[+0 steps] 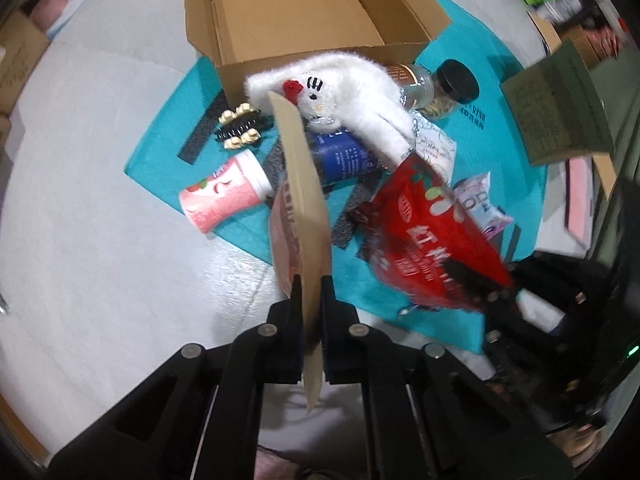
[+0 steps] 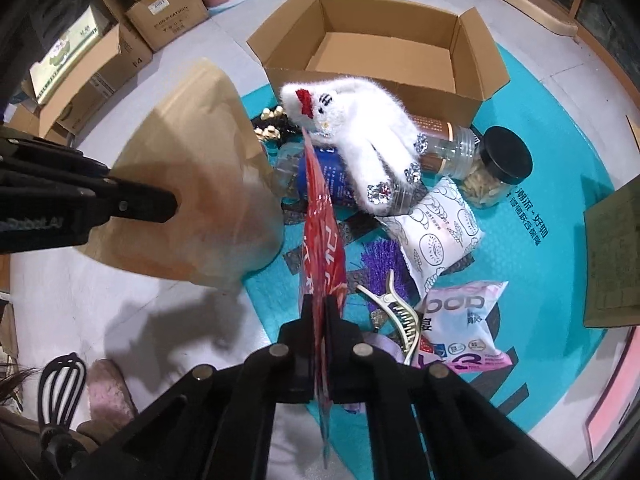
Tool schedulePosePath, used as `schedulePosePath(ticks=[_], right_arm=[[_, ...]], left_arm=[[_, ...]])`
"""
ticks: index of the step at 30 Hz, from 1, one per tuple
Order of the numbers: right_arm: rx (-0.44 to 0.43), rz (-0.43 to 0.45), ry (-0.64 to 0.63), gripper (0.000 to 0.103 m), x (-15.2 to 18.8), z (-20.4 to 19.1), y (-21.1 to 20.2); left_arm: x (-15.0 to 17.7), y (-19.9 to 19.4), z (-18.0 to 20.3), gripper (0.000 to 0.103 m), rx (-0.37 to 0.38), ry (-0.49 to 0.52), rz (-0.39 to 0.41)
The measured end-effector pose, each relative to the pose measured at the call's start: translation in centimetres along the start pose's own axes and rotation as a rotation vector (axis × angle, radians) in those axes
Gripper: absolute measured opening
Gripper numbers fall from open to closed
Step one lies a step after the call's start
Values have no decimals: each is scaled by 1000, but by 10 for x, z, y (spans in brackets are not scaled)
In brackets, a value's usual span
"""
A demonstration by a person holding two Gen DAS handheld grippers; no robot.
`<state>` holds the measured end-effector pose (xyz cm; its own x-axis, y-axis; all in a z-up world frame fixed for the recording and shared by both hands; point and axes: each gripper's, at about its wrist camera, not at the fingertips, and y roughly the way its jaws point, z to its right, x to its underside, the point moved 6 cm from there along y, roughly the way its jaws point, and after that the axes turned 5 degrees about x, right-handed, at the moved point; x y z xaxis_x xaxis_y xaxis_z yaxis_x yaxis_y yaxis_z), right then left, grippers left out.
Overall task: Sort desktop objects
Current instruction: 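Grasp the brown kraft bag with the left tool while the right tool grasps the red bag, then carry both bags over the open cardboard box with both tools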
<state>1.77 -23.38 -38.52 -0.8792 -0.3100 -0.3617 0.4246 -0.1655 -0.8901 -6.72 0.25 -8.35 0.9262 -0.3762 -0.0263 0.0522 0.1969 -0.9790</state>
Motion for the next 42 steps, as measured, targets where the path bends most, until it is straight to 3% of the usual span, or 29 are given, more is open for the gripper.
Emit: schedulePosePath(ticks=[9, 23, 34, 42], right_arm=[[34, 44, -11, 2, 4, 0, -14], [41, 97, 1, 2, 14, -4, -36], [54, 139, 23, 2, 13, -2, -61], [71, 222, 55, 2, -27, 22, -79]], left_arm=[[10, -17, 1, 4, -84, 121, 45], [28, -47, 8, 4, -102, 236, 116], [29, -90, 18, 4, -43, 303, 181], [-13, -120, 22, 4, 6, 310, 258]])
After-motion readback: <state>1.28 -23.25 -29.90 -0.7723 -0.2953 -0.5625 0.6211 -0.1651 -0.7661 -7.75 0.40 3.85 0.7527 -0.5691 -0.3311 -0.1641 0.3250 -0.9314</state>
